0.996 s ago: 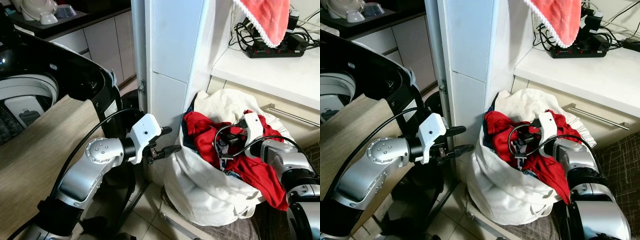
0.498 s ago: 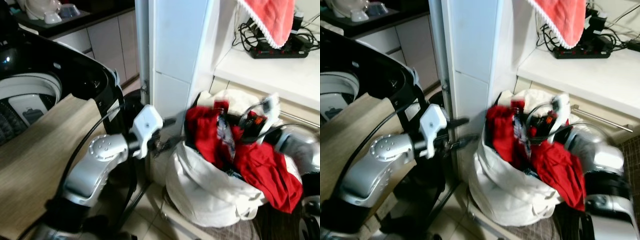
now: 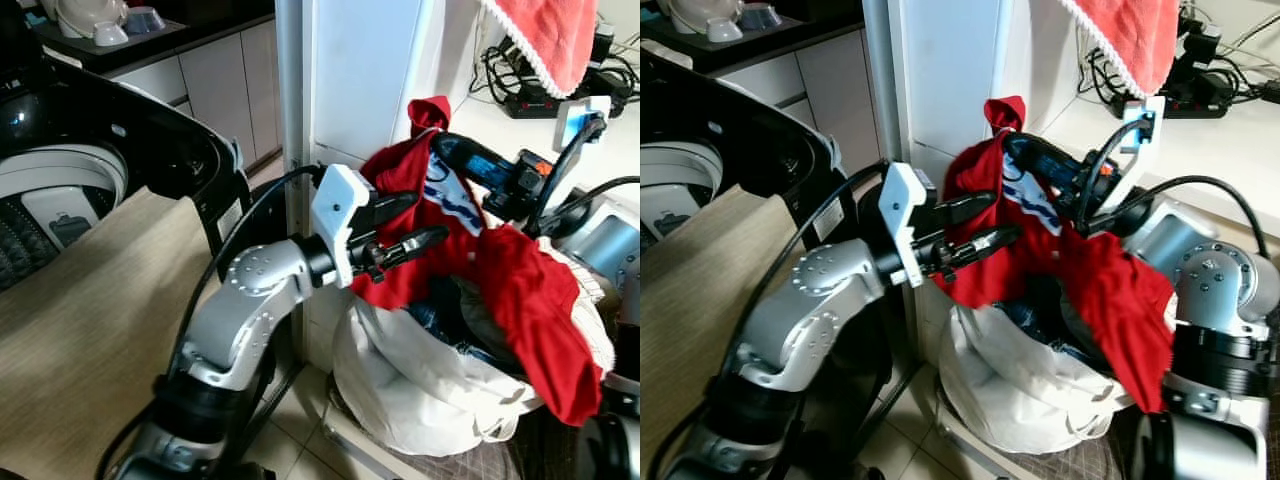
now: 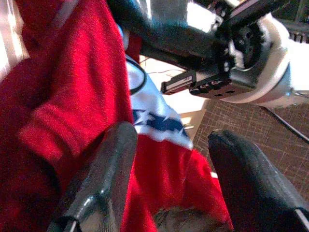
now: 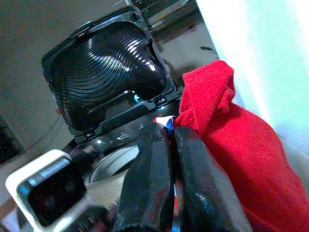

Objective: Clothes washing

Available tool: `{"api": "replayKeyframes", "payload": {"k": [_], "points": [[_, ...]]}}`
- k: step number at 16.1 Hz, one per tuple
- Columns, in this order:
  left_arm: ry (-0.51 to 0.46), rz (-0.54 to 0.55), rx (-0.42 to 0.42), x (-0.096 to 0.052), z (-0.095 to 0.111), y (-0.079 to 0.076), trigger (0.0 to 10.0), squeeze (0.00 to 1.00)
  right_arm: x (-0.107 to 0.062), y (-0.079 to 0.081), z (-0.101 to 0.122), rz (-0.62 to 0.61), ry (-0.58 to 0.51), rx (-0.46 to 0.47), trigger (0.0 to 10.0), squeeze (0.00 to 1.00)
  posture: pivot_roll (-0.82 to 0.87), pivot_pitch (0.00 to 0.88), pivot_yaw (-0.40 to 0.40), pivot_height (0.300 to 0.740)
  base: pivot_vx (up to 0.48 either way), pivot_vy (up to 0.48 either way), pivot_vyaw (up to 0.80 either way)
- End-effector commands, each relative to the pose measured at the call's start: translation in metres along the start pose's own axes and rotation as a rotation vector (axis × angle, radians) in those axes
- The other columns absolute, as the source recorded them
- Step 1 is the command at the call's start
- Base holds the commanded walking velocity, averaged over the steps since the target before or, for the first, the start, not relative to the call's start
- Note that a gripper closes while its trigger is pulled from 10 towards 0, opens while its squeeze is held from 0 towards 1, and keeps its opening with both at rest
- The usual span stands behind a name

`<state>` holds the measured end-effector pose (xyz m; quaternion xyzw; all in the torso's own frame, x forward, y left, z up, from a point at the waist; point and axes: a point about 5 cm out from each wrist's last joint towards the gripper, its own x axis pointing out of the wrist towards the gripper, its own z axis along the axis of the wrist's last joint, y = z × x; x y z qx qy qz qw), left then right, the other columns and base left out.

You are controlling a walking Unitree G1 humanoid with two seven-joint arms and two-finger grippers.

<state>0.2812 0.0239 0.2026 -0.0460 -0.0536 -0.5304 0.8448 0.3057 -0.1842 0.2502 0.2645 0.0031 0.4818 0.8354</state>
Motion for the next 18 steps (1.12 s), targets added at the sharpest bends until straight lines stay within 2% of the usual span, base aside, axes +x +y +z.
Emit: {"api": "replayKeyframes", "payload": {"k": [1,4,6,7,8,9,10,11,12,13,14,15,17,18], "points": [[0.000,-0.008,0.017,0.008,0.003,-0.002,10.0,0.00,0.009,0.018,0.015,0.068,-0.020,-0.050,0.0,0.00,-0.09,0.000,0.004,0.740,0.000,0.000,0.00],[-0.007,0.018,0.036,0.011,0.001,-0.002,10.0,0.00,0.013,0.023,0.016,0.077,-0.022,-0.041,0.0,0.00,-0.09,0.000,0.002,0.740,0.000,0.000,0.00],[-0.015,0.096,0.043,0.011,0.000,0.006,9.9,0.00,0.014,0.025,0.017,0.082,-0.031,-0.034,0.0,0.00,-0.09,0.000,0.001,0.740,0.000,0.000,0.00],[-0.023,0.131,0.044,0.011,0.000,0.010,5.0,0.00,0.014,0.026,0.018,0.081,-0.035,-0.030,0.0,0.00,-0.09,0.000,0.002,0.740,0.000,0.000,0.00],[-0.026,0.146,0.043,0.010,0.001,0.012,2.0,0.00,0.014,0.026,0.018,0.080,-0.038,-0.029,0.0,0.00,-0.09,0.000,0.005,0.740,0.000,0.000,0.00],[-0.025,0.164,0.048,0.009,0.001,0.014,0.0,0.00,0.014,0.026,0.018,0.079,-0.041,-0.027,0.0,0.00,-0.09,0.000,0.005,0.740,0.000,0.000,0.00],[-0.020,0.181,0.062,0.008,0.001,0.017,1.9,0.00,0.014,0.027,0.018,0.076,-0.044,-0.024,0.0,0.00,-0.09,0.000,0.008,0.740,0.000,0.000,0.00],[-0.061,0.113,0.009,0.002,0.004,0.010,10.0,0.00,0.012,0.025,0.017,0.062,-0.044,-0.024,0.0,0.00,-0.09,0.000,0.008,0.740,0.000,0.000,0.00],[-0.107,0.018,-0.059,-0.008,0.007,0.002,10.0,0.00,0.010,0.023,0.017,0.044,-0.045,-0.025,0.0,0.00,-0.09,0.000,0.008,0.740,0.000,0.000,0.00],[-0.107,0.018,-0.059,-0.008,0.007,0.002,10.0,0.00,0.010,0.023,0.017,0.044,-0.045,-0.025,0.0,0.00,-0.09,0.000,0.008,0.740,0.000,0.000,0.00],[-0.115,-0.017,-0.072,-0.014,0.008,0.000,10.0,0.00,0.009,0.021,0.017,0.032,-0.042,-0.028,0.0,0.00,-0.09,0.000,0.012,0.740,0.000,0.000,0.00],[-0.109,-0.033,-0.071,-0.026,0.010,0.003,10.0,1.00,0.007,0.020,0.017,0.022,-0.037,-0.030,0.0,0.00,-0.09,0.000,0.007,0.740,0.000,0.000,0.00],[-0.099,-0.033,-0.054,-0.045,0.015,0.011,10.0,1.00,0.005,0.019,0.016,0.011,-0.025,-0.034,0.0,0.00,-0.08,0.000,0.002,0.740,0.000,0.000,0.00],[-0.114,0.025,-0.013,-0.051,0.023,0.022,10.0,1.00,0.005,0.019,0.015,0.013,-0.020,-0.031,0.0,0.00,-0.08,0.000,-0.005,0.740,0.000,0.000,0.00]]}}
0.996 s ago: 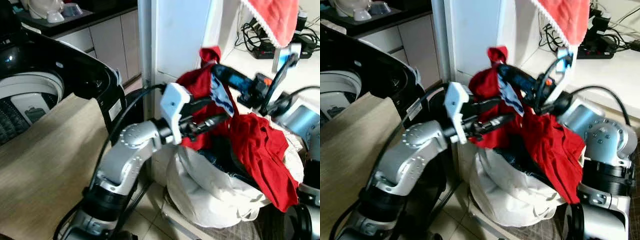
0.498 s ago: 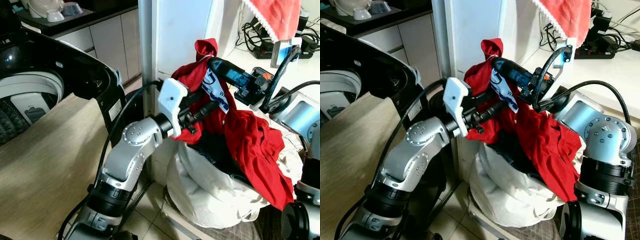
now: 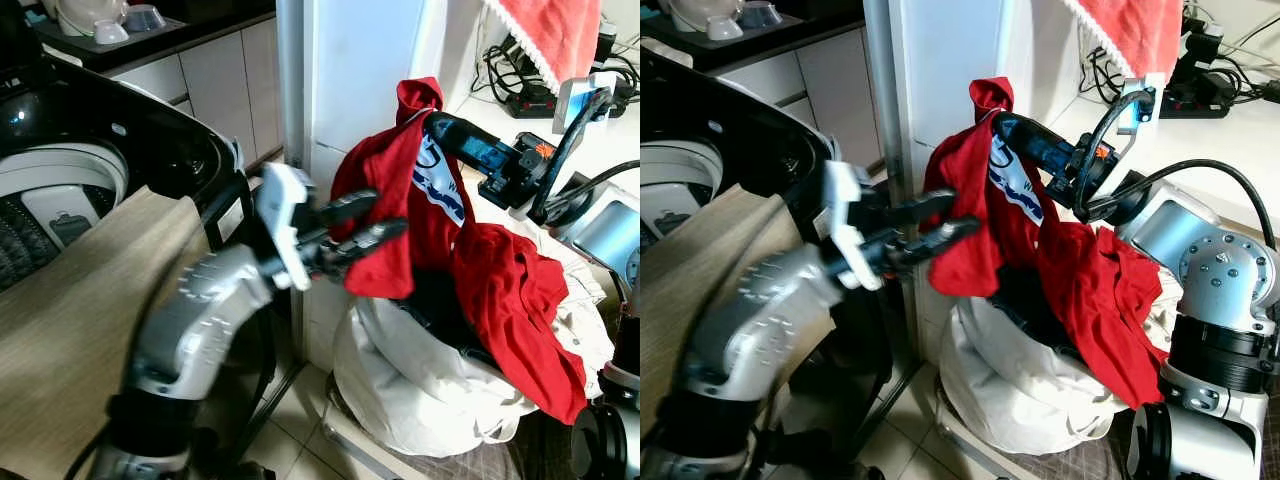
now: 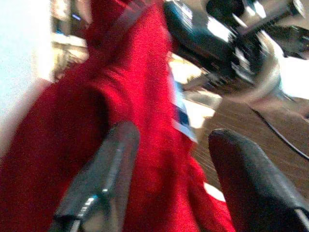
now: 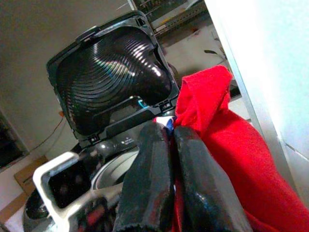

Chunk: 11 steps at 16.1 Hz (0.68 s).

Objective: Clothes washing

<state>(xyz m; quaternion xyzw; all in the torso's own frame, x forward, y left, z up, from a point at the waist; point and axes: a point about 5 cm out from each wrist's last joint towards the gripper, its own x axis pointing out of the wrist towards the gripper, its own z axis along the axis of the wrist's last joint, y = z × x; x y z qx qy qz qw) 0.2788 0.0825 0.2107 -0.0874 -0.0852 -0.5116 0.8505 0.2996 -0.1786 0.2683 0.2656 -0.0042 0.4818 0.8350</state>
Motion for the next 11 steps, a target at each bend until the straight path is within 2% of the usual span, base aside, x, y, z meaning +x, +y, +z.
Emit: {"api": "replayKeyframes", "payload": {"k": [1,4,5,6,8,9,11], "points": [[-0.064,0.058,0.065,-0.001,0.020,0.015,10.0,1.00,0.001,0.005,0.002,0.021,-0.001,-0.017,0.0,0.00,-0.07,0.000,-0.009,0.740,0.000,0.000,0.00],[-0.074,0.113,0.111,0.007,0.023,0.023,10.0,1.00,0.003,0.005,-0.001,0.027,0.007,-0.015,0.0,0.00,-0.07,0.000,-0.004,0.740,0.000,0.000,0.00],[-0.055,0.154,0.128,0.016,0.016,0.026,10.0,0.00,0.004,0.007,0.000,0.035,0.002,-0.014,0.0,0.00,-0.08,0.000,0.001,0.740,0.000,0.000,0.00],[-0.035,0.140,0.102,0.023,0.007,0.022,10.0,0.00,0.004,0.010,0.002,0.045,-0.007,-0.012,0.0,0.00,-0.08,0.000,0.002,0.740,0.000,0.000,0.00],[-0.014,0.110,0.069,0.028,0.000,0.016,10.0,0.00,0.003,0.011,0.002,0.048,-0.008,-0.013,0.0,0.00,-0.08,0.000,0.005,0.740,0.000,0.000,0.00],[0.008,0.074,0.027,0.038,-0.012,0.005,10.0,0.00,0.004,0.012,0.002,0.051,-0.009,-0.016,0.0,0.00,-0.09,0.000,0.006,0.740,0.000,0.000,0.00],[0.020,0.096,0.025,0.040,-0.016,0.006,10.0,0.00,0.004,0.012,0.002,0.053,-0.011,-0.016,0.0,0.00,-0.09,0.000,0.007,0.740,0.000,0.000,0.00]]}}
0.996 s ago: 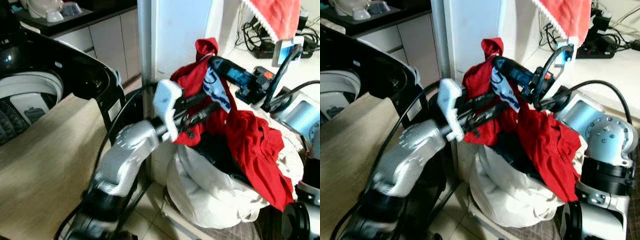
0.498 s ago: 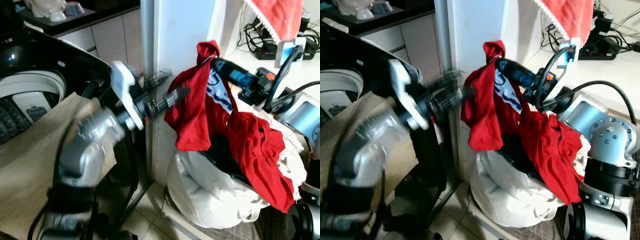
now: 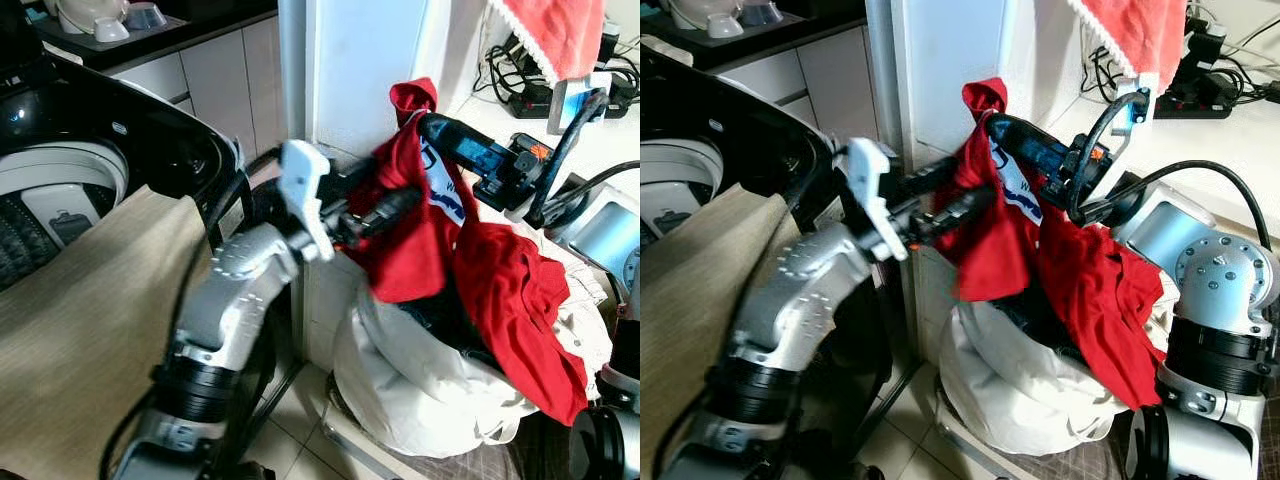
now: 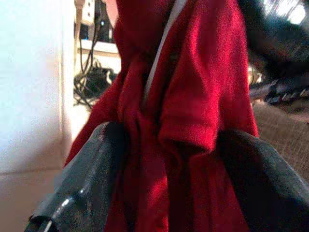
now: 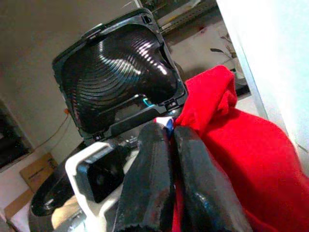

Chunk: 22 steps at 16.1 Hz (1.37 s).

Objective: Clothes washing

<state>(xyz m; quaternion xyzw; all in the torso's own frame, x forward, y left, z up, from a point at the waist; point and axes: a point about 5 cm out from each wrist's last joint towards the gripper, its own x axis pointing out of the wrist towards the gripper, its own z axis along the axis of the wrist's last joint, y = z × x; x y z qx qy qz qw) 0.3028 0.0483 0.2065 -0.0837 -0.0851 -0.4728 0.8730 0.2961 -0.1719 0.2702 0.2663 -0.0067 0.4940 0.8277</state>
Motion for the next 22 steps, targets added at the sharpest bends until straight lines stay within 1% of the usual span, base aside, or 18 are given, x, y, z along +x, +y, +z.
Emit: {"api": "replayKeyframes", "payload": {"k": [1,2,3,4,5,7,16,21,22], "points": [[0.010,0.023,0.009,0.0013,-0.0030,0.0021,10.0,0.00,0.0009,0.0061,0.0043,0.026,-0.013,-0.018,0.0,0.00,-0.09,0.000,0.006,0.740,0.000,0.000,0.00],[-0.001,0.029,-0.003,0.0012,-0.0024,0.0034,10.0,0.00,0.0012,0.0062,0.0042,0.026,-0.013,-0.018,0.0,0.00,-0.09,0.000,0.005,0.740,0.000,0.000,0.00],[-0.020,0.025,-0.024,0.0003,-0.0011,0.0044,0.7,0.00,0.0017,0.0063,0.0041,0.029,-0.013,-0.016,0.0,0.00,-0.09,0.000,0.005,0.740,0.000,0.000,0.00],[-0.029,0.020,-0.040,-0.0014,-0.0004,0.0045,0.0,0.00,0.0026,0.0061,0.0034,0.030,-0.009,-0.016,0.0,0.00,-0.09,0.000,0.005,0.740,0.000,0.000,0.00],[-0.031,0.012,-0.053,-0.0026,-0.0005,0.0038,0.0,0.00,0.0032,0.0060,0.0030,0.030,-0.008,-0.016,0.0,0.00,-0.09,0.000,0.005,0.740,0.000,0.000,0.00],[-0.033,0.022,-0.044,-0.0028,-0.0007,0.0045,0.0,0.00,0.0038,0.0064,0.0028,0.032,-0.007,-0.014,0.0,0.00,-0.08,0.000,0.000,0.740,0.000,0.000,0.00],[-0.026,-0.008,-0.056,-0.0016,-0.0014,0.0025,0.0,0.00,0.0040,0.0058,0.0011,0.020,-0.005,-0.018,0.0,0.00,-0.09,0.000,0.009,0.740,0.000,0.000,0.00],[-0.029,-0.009,-0.062,-0.0021,-0.0014,0.0026,0.0,0.00,0.0044,0.0055,0.0005,0.013,-0.004,-0.021,0.0,0.00,-0.09,0.000,0.009,0.740,0.000,0.000,0.00],[-0.042,0.004,-0.061,-0.0017,0.0009,0.0043,0.0,0.00,0.0043,0.0044,0.0006,-0.001,-0.001,-0.031,0.0,0.00,-0.09,0.000,0.009,0.740,0.000,0.000,0.00]]}}
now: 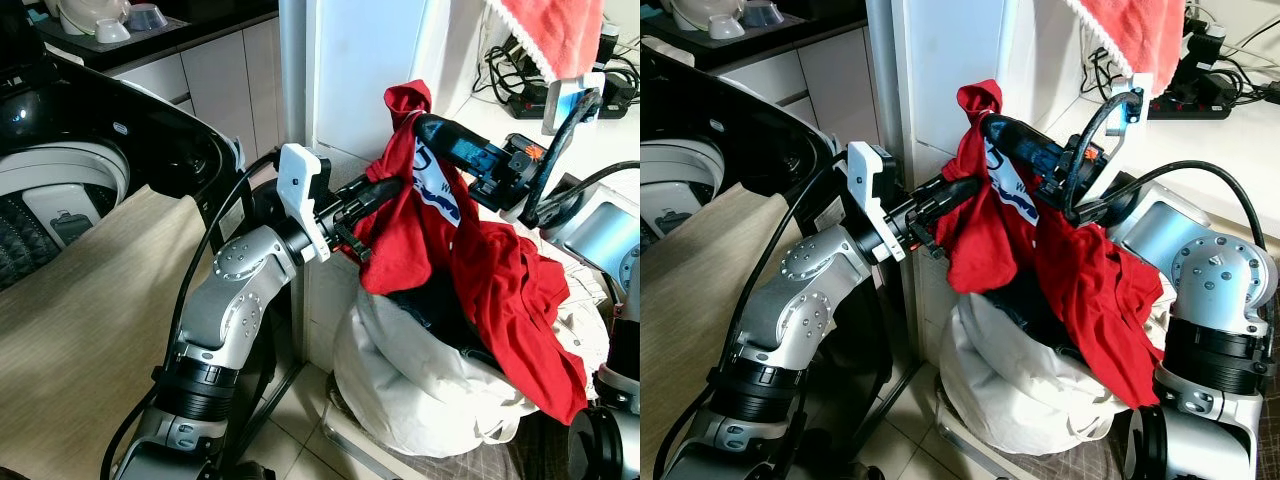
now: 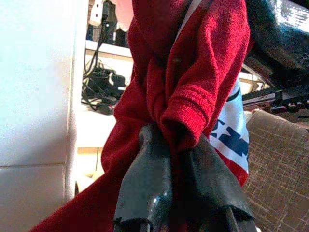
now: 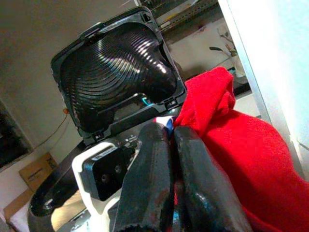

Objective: Clothes washing

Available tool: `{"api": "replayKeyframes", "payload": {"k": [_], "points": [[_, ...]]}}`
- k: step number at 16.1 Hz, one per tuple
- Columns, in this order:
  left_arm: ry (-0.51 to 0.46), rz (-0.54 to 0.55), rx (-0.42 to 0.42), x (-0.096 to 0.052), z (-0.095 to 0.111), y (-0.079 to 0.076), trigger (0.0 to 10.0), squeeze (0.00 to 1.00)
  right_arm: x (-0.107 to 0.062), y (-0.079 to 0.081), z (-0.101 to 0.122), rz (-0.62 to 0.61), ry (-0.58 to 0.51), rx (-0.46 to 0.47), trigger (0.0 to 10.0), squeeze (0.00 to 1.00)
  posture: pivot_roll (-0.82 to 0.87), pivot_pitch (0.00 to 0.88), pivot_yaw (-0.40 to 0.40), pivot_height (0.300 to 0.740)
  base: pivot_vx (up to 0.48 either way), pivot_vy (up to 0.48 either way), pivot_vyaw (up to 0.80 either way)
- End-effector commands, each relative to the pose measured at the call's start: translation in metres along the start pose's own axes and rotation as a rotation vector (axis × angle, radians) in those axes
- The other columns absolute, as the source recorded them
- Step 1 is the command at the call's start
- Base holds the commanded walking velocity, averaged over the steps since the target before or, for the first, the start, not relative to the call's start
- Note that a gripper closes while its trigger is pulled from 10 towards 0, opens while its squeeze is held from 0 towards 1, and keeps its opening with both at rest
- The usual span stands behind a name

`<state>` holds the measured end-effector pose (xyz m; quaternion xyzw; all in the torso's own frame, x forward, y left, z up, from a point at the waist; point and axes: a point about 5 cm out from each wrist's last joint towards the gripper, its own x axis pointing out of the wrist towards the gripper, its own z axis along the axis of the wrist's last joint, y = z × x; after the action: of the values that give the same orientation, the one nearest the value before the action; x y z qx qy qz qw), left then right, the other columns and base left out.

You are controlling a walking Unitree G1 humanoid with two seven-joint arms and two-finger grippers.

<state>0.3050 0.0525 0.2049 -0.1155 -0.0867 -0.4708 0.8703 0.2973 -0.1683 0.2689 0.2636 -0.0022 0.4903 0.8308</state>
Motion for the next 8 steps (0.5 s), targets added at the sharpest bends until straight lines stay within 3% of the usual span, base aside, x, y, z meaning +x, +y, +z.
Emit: {"api": "replayKeyframes", "payload": {"k": [1,2,3,7,8], "points": [[-0.018,0.006,-0.009,0.001,0.004,0.002,0.0,0.00,0.001,0.004,0.002,0.002,-0.003,-0.038,0.0,0.04,-0.09,0.000,0.008,0.740,0.000,0.000,0.00],[-0.053,0.045,-0.006,0.001,0.008,0.006,0.0,0.00,-0.001,0.002,-0.001,-0.017,0.019,-0.044,7.5,1.00,-0.08,0.000,0.008,0.740,0.000,0.000,0.00],[-0.072,0.070,0.000,0.001,0.011,0.009,0.0,0.00,-0.001,0.001,-0.003,-0.028,0.028,-0.045,10.0,1.00,-0.08,0.000,0.008,0.740,0.000,0.000,0.00],[-0.184,0.145,0.011,-0.005,0.034,0.022,0.0,0.00,-0.006,0.004,-0.004,-0.008,0.021,-0.054,10.0,1.00,-0.07,0.000,0.013,0.740,0.000,0.000,0.00],[-0.233,0.172,0.050,-0.013,0.053,0.032,0.0,0.00,-0.011,0.004,-0.001,-0.035,-0.009,-0.130,10.0,1.00,-0.07,0.000,0.016,0.740,0.000,0.000,0.00]]}}
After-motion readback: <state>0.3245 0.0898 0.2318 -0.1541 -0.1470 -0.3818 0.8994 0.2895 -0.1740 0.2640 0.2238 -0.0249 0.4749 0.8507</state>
